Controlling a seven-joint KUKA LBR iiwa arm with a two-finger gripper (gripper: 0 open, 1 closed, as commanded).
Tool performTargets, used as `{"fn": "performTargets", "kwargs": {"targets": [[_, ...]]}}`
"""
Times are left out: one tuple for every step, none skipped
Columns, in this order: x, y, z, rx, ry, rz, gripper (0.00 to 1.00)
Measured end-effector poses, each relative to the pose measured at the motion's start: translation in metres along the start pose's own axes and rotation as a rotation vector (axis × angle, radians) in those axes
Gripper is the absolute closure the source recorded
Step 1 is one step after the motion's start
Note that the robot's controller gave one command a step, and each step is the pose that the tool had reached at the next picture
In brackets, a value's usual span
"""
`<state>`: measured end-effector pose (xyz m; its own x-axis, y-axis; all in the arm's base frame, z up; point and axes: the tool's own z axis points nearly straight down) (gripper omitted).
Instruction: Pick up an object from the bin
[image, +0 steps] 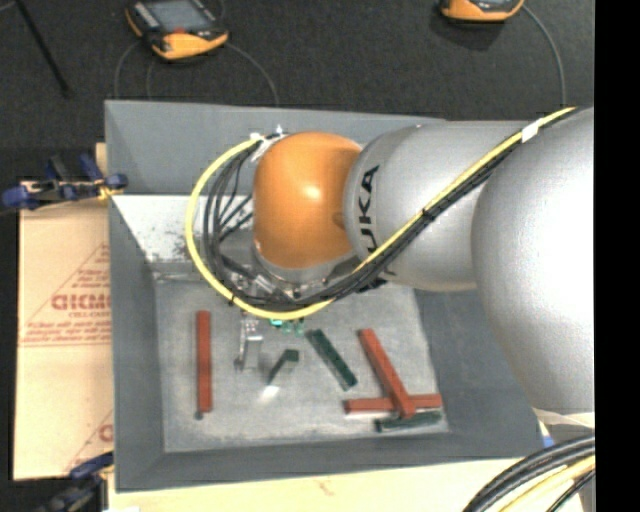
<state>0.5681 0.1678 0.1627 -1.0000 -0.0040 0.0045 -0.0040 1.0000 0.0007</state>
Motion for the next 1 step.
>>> {"fn": "performTargets", "kwargs": {"targets": [[-0.0018,-0.0007,-0.0046,-0.001,-0.007,0.003,0.0]]}}
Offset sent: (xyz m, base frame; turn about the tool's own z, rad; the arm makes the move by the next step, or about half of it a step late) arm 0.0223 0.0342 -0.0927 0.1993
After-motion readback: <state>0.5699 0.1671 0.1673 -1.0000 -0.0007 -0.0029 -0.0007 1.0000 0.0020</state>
